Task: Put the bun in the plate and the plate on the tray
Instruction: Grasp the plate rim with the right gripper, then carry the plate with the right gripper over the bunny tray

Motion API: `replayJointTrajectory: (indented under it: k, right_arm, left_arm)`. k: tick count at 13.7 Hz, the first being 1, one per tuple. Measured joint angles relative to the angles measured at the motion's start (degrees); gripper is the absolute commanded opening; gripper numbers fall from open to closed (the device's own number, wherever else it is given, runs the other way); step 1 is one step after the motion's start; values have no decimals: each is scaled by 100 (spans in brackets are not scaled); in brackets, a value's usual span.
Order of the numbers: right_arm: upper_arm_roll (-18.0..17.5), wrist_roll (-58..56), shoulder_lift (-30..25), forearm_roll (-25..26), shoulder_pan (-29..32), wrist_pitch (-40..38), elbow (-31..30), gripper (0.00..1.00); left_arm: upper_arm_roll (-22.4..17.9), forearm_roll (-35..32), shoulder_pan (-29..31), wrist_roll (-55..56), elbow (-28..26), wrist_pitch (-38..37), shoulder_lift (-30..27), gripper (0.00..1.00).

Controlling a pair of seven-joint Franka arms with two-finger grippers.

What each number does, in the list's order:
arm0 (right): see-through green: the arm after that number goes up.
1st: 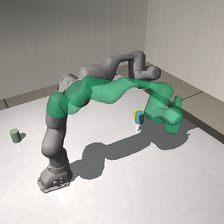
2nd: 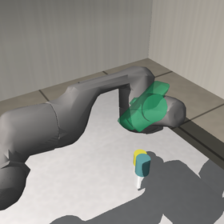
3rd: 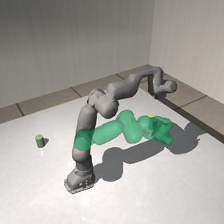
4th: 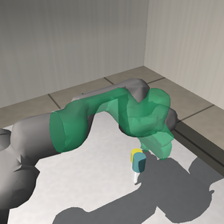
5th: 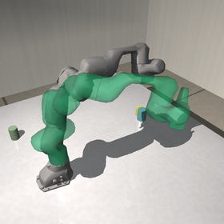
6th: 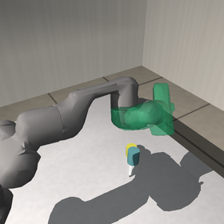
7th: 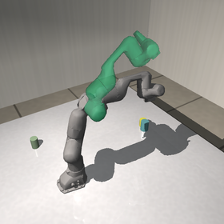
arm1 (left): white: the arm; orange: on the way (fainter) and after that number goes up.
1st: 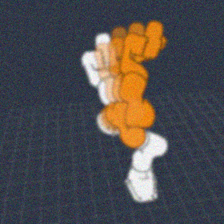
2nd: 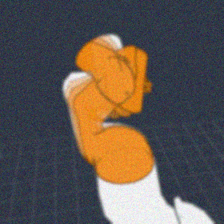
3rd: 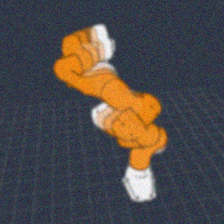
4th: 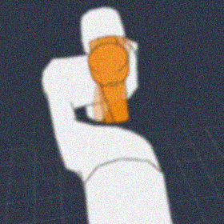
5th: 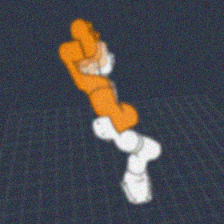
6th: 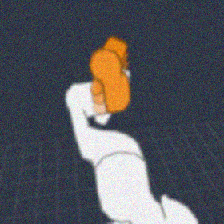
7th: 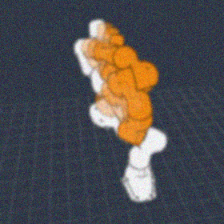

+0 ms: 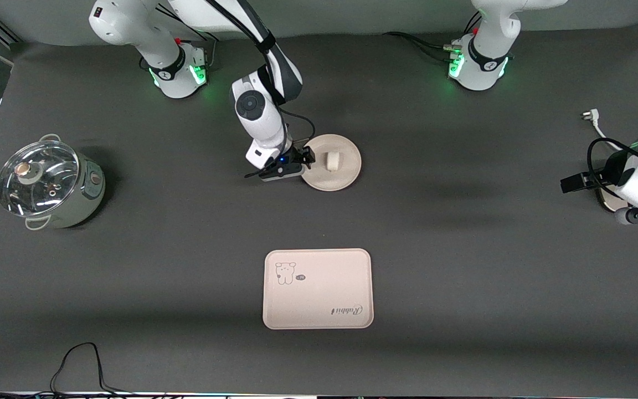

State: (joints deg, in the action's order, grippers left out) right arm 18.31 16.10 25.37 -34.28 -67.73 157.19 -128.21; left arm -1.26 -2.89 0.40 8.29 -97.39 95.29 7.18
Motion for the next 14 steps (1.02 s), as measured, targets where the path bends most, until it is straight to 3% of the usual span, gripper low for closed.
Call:
replayJointTrajectory:
  k: [1,6,7,14]
  right_arm:
    - [0,0,61,-85,-59,99,0,72]
    - [0,3,173,-190,-269,264,18,6]
    - [5,3,173,-192,-269,264,19,0]
    - [182,25,-108,-240,-271,146,90,0]
  left_arm:
    - [-4,0,0,-1,9,0,10,100]
    - [-5,0,-26,-3,35,0,58,100]
    - [-5,0,-29,-3,35,0,58,100]
    - [-10,0,-29,-5,35,-4,73,100]
